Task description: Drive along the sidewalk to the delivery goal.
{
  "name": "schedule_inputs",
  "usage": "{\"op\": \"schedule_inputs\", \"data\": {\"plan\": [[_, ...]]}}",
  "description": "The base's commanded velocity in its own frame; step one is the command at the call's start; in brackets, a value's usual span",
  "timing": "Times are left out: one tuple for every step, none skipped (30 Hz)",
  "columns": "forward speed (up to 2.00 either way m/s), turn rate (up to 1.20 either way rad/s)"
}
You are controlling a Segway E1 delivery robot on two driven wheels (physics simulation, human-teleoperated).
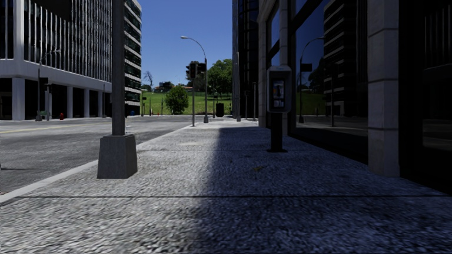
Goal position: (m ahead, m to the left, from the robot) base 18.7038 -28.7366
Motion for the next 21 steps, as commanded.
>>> {"op": "schedule_inputs", "data": {"plan": [[2.0,0.0],[2.0,0.0],[2.0,0.0],[2.0,0.0],[2.0,0.0],[2.0,0.0],[2.0,0.0],[2.0,0.0],[2.0,0.0],[2.0,0.0],[2.0,0.0],[2.0,0.0],[2.0,0.0],[2.0,0.0],[2.0,0.0],[2.0,0.0],[2.0,0.0],[2.0,0.0],[2.0,0.0],[2.0,0.0],[2.0,0.0]]}}
